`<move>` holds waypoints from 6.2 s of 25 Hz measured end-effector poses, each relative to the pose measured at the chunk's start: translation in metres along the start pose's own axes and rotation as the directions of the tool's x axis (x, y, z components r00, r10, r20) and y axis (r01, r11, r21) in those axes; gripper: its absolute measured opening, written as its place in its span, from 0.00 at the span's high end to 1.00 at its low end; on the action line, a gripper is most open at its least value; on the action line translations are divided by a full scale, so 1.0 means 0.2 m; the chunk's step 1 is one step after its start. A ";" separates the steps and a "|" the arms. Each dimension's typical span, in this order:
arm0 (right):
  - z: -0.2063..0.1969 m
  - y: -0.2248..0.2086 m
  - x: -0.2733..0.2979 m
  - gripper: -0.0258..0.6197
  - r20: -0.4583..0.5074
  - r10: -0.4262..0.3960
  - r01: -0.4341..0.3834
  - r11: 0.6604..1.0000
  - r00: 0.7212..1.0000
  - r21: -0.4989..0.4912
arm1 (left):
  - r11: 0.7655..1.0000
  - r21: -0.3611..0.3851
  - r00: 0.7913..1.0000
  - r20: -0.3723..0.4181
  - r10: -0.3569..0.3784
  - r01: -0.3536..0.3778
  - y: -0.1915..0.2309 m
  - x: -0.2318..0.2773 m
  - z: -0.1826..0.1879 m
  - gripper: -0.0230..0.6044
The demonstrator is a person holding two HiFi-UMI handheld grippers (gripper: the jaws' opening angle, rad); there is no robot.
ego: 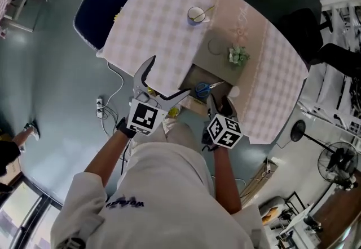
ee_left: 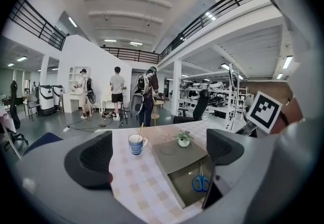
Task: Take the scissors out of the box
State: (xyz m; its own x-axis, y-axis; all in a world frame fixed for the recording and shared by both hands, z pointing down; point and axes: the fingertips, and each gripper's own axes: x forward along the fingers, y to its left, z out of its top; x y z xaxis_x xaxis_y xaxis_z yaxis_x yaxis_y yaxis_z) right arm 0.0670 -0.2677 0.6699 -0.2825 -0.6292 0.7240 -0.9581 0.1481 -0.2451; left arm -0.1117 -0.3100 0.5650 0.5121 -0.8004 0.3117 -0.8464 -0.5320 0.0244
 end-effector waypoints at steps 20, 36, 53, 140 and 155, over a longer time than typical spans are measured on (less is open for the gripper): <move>-0.42 -0.13 0.50 0.64 -0.243 -0.116 0.163 0.969 0.963 0.183 | 0.993 -0.054 0.989 -0.103 -0.107 0.102 -0.09 0.18 -0.30 0.05; -0.55 -0.20 0.65 0.73 -0.489 -0.132 0.277 0.931 0.862 0.237 | 0.993 -0.100 0.990 -0.124 -0.068 0.056 0.03 0.15 -0.39 0.06; -0.62 -0.25 0.65 0.81 -0.604 -0.119 0.321 0.917 0.788 0.238 | 0.992 -0.121 0.992 -0.116 -0.057 0.043 0.00 0.13 -0.37 0.07; 0.33 -0.02 -0.18 0.83 0.075 0.150 -0.128 0.962 0.986 -0.243 | 0.999 0.046 0.993 0.119 -0.026 0.021 -0.34 -0.21 0.28 0.15; 0.70 0.00 -0.67 0.83 0.363 0.156 -0.071 0.969 0.919 -0.236 | 0.992 0.114 0.979 0.202 0.024 -0.048 -0.29 -0.22 0.41 0.39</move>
State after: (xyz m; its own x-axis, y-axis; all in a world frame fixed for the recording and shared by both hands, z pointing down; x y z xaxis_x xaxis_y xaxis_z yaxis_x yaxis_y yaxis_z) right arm 0.1109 -0.2906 0.4821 -0.3917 -0.8320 0.3930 -0.9196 0.3683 -0.1369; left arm -0.0721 -0.2664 0.4728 0.5106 -0.8522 0.1144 -0.8477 -0.5212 -0.0989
